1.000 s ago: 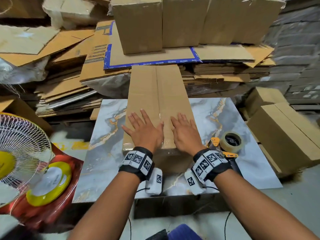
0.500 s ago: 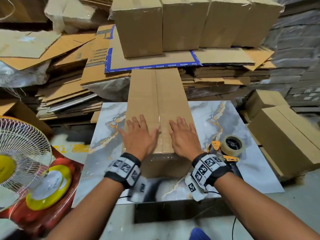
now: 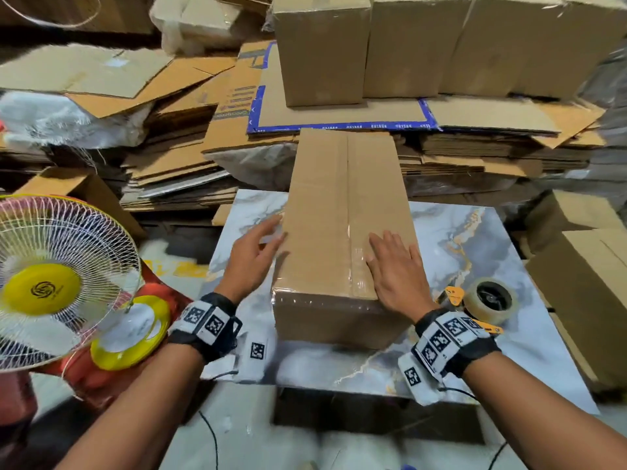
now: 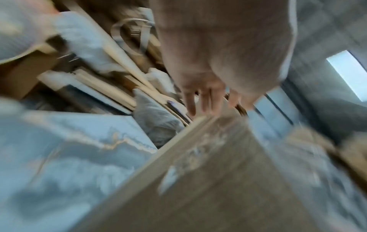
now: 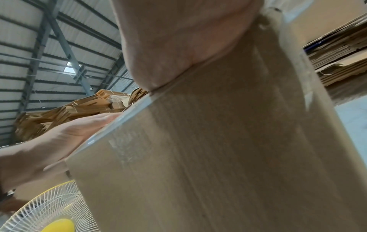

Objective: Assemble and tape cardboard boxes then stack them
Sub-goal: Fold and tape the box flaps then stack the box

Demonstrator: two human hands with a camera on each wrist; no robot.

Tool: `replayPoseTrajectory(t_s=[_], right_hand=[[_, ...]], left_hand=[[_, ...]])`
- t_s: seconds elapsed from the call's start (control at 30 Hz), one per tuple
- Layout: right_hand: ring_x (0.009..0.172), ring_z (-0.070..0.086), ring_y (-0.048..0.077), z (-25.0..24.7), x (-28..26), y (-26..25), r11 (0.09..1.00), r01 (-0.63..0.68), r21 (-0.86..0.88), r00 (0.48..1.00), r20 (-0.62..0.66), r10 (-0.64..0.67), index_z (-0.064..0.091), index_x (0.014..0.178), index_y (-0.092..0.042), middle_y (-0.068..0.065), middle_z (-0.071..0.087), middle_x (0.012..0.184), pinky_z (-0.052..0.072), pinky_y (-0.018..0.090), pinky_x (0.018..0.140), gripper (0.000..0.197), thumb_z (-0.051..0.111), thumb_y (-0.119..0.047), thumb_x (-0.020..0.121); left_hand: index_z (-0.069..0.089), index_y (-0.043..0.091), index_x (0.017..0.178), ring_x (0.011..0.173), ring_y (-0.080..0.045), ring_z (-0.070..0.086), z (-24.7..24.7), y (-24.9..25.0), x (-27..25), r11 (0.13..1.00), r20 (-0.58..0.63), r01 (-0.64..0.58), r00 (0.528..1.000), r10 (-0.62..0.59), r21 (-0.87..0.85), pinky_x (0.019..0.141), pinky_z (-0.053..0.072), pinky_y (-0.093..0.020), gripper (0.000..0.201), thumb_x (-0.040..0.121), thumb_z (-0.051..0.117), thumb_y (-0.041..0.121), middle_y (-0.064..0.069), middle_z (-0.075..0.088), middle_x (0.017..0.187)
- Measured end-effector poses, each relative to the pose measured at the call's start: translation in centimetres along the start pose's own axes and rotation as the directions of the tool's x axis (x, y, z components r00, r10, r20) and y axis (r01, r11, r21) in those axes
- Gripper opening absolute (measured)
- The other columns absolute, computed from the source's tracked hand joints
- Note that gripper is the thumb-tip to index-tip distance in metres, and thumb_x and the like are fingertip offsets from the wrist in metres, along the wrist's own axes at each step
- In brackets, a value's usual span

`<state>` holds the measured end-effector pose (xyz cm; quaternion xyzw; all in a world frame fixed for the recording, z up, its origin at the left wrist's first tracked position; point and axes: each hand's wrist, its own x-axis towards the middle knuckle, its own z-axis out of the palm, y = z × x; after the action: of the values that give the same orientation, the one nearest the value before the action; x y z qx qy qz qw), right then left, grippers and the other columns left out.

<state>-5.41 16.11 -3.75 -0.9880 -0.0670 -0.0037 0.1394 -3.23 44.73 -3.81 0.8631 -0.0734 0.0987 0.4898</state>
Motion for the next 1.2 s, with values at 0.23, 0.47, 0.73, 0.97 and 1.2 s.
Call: replayPoseTrajectory(t_s=[0.23,0.47,0.73,0.97,1.2], right_hand=[[0.153,0.021,0.03,0.5,0.4,-0.1,0.999,0.028,-0.016,0.999,-0.035,-0.028,0.034,0.153,-0.02,0.014,0.029,0.162,0.013,0.053,0.122,0.055,0.015,-0.044,0.107],[0.139,0.038,0.032,0.7,0.8,0.2,0.998,0.053,-0.017,0.996,-0.071,-0.054,0.041,0.146,-0.017,0.016,0.046,0.147,0.028,0.057,0.114,0.059,0.015,-0.049,0.104],[0.151,0.024,0.03,0.1,0.2,-0.3,0.999,0.043,0.019,0.997,-0.065,-0.042,0.037,0.151,-0.015,0.016,0.033,0.16,0.015,0.052,0.12,0.052,0.024,-0.042,0.109],[0.141,0.036,0.03,0.1,0.2,-0.5,0.996,0.082,0.017,0.991,-0.108,-0.08,0.044,0.144,-0.014,0.015,0.045,0.149,0.026,0.055,0.113,0.062,0.014,-0.051,0.103],[0.127,0.044,0.029,0.1,0.3,-0.8,0.997,0.082,0.001,0.989,-0.12,-0.081,0.046,0.138,-0.016,0.01,0.051,0.134,0.033,0.056,0.107,0.06,0.013,-0.052,0.103]], left_hand=[[0.071,0.015,0.112,0.073,-0.013,0.07,-0.3,-3.5,-7.1,0.858,-0.096,0.253,0.94,-0.327,-0.448,0.072,0.059,-0.032,0.027,0.097,0.058,-0.005,-0.003,0.075,0.082],[0.071,0.013,0.117,0.084,-0.004,0.067,1.3,-3.6,-8.8,0.89,-0.085,0.16,0.973,-0.216,-0.427,0.081,0.055,-0.021,0.026,0.093,0.068,0.003,-0.005,0.074,0.098],[0.075,0.017,0.109,0.092,-0.004,0.07,0.7,-4.5,-8.7,0.897,-0.037,0.156,0.981,-0.188,-0.413,0.084,0.053,-0.02,0.024,0.09,0.071,0.003,0.003,0.076,0.098],[0.079,0.017,0.104,0.101,-0.02,0.072,3.2,-4.7,-9.9,0.819,-0.169,0.167,0.938,-0.304,-0.549,0.089,0.059,-0.036,0.019,0.092,0.07,0.006,0.001,0.078,0.102],[0.074,-0.008,0.108,0.089,0.001,0.064,7.6,-3.2,-10.5,0.784,-0.422,0.119,0.789,-0.447,-0.609,0.086,0.051,-0.017,0.022,0.094,0.065,0.005,-0.015,0.068,0.105]])
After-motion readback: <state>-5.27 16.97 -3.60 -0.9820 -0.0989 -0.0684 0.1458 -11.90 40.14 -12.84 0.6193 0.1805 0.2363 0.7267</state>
